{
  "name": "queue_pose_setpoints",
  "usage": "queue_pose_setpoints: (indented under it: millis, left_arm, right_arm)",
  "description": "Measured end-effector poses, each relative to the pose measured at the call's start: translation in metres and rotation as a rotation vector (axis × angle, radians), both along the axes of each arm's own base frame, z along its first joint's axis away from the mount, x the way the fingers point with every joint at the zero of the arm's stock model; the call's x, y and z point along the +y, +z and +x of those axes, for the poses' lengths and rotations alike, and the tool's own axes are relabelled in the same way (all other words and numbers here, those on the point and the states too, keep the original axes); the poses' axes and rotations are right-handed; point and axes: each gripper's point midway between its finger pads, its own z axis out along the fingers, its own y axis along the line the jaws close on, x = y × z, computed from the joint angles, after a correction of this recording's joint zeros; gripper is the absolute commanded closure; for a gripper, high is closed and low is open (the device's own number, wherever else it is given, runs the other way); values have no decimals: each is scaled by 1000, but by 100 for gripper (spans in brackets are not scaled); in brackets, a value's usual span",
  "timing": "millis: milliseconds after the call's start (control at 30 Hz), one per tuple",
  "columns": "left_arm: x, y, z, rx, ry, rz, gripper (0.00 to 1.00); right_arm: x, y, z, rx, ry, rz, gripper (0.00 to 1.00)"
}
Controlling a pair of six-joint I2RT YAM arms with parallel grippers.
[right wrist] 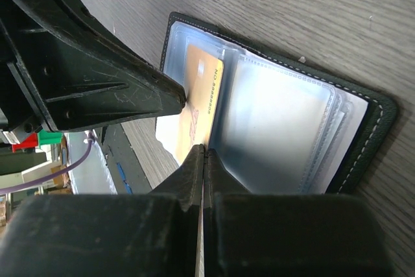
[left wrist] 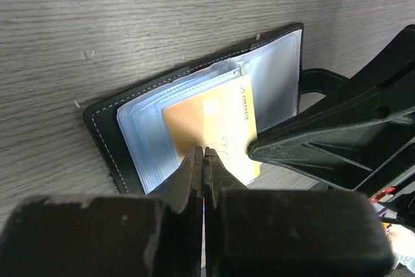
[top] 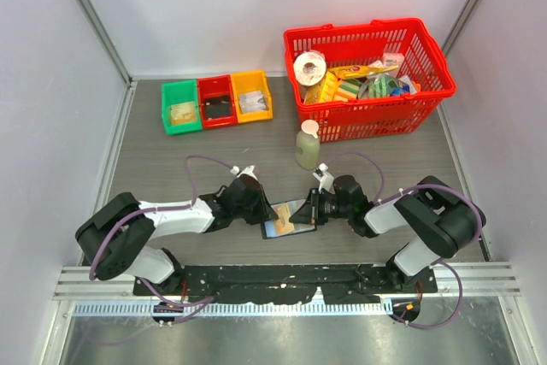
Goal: Take the credit cards out of the card holder
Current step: Remove the credit card from the card holder.
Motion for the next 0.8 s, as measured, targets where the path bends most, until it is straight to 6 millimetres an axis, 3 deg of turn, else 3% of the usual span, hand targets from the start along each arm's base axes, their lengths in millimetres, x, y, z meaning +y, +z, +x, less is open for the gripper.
queue_pose_setpoints:
  millis: [300, 400, 500, 700, 800]
  left_arm:
    - [5, -4, -3, 11, 38, -23, 100]
    - [4, -3, -1, 6, 43, -25, 100]
    - [5, -4, -1, 5, 44, -25, 100]
    - [5, -4, -1, 5, 44, -24, 100]
    - [5, -4, -1, 5, 44, -24, 100]
  right_arm:
    - [-8, 0, 4, 15, -14, 12, 98]
    - [-8, 1, 3, 15, -11, 17, 89]
    - [-9, 1, 3, 15, -9, 20, 86]
    - [-10, -1, 2, 31, -10, 23, 88]
    - [-9, -2, 1, 36, -8, 28, 98]
